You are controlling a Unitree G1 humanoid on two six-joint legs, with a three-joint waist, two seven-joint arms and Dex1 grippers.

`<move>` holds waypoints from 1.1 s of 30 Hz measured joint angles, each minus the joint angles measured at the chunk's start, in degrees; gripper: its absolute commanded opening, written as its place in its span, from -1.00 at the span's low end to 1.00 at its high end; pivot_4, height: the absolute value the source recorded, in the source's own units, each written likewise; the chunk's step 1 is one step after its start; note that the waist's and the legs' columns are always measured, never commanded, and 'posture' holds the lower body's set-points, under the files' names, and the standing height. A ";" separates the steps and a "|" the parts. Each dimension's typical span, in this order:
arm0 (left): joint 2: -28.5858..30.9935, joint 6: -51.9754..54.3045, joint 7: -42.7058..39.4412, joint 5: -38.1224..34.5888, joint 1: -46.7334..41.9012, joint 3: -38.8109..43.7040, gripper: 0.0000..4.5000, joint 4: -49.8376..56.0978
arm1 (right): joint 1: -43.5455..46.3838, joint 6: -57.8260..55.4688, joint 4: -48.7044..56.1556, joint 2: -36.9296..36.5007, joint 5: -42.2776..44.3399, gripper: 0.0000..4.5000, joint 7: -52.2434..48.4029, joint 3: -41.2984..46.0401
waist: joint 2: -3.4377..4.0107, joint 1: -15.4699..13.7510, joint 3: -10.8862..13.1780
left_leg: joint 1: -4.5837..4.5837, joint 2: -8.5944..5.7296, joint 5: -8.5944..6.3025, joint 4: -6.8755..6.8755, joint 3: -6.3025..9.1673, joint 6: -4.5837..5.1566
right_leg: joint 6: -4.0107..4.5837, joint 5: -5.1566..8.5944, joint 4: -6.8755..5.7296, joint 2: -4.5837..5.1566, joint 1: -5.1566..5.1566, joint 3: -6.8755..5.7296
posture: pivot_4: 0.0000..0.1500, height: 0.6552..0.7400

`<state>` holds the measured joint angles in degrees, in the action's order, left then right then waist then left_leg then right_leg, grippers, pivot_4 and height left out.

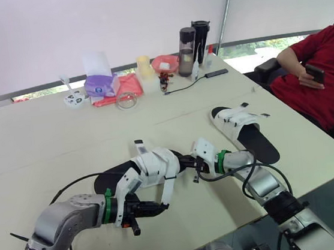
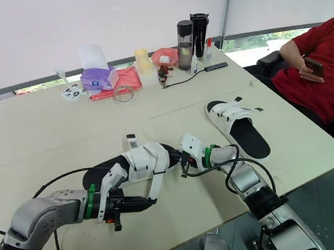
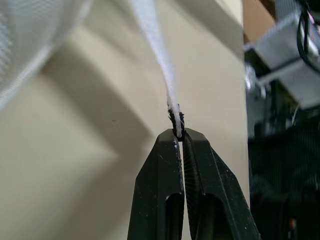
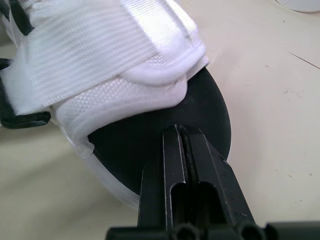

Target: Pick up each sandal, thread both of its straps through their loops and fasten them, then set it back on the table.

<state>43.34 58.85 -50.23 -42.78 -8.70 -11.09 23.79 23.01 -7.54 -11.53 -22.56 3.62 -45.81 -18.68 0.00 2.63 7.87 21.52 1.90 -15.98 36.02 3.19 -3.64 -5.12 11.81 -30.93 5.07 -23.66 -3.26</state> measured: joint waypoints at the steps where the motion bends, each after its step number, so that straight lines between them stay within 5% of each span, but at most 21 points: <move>1: 0.77 -1.11 -1.09 0.63 -0.01 -0.66 -0.98 0.58 | 0.00 0.00 0.00 0.00 0.00 -1.00 -0.01 0.00 | 0.03 0.03 -0.01 | 0.01 0.03 0.00 -0.01 0.00 0.01 | 0.00 0.00 0.10 0.00 0.03 0.00 | 1.00 1.00; 5: 2.85 -10.93 -5.81 6.49 -0.01 -3.30 -0.98 1.51 | 0.00 0.02 0.00 -0.01 0.00 -1.00 -0.02 0.14 | 0.46 0.07 -0.05 | 0.76 0.65 -0.02 -0.12 0.12 0.03 | 0.02 -0.02 0.96 -0.26 0.21 -0.01 | 1.00 1.00; 15: 4.02 -25.83 -12.85 14.13 0.43 -3.69 -0.98 1.84 | 0.02 0.51 0.00 0.02 0.01 -1.00 -0.13 0.16 | 0.56 -0.29 -0.13 | 0.43 0.47 0.00 -0.27 -0.50 0.04 | 0.30 -0.19 0.50 -0.31 -0.54 -0.09 | 1.00 1.00; 29: 0.14 -8.30 -11.00 -4.46 -3.43 2.94 -0.98 5.67 | 0.24 0.51 -0.02 0.04 -0.02 -1.00 0.11 0.00 | -0.10 -0.67 0.18 | -0.08 0.32 0.00 0.02 -1.18 0.07 | 0.30 -0.19 -0.37 0.08 -0.61 -0.01 | 1.00 1.00; 33: -8.31 -5.70 -4.59 -8.35 -7.31 5.43 -0.98 0.29 | 0.41 0.51 -0.65 0.07 -0.03 -1.00 0.56 0.21 | -0.24 -1.29 0.20 | -0.12 0.34 0.01 0.17 -1.18 0.07 | 0.29 -0.19 -0.40 0.03 -0.58 -0.01 | 1.00 1.00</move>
<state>35.02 53.15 -54.82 -51.13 -16.01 -5.66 24.08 23.41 -7.03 -12.18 -22.49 3.58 -45.25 -18.47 -0.24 1.34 8.07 21.40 2.24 -15.98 36.19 2.01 -3.57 -4.82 11.62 -31.33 5.11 -24.24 -3.27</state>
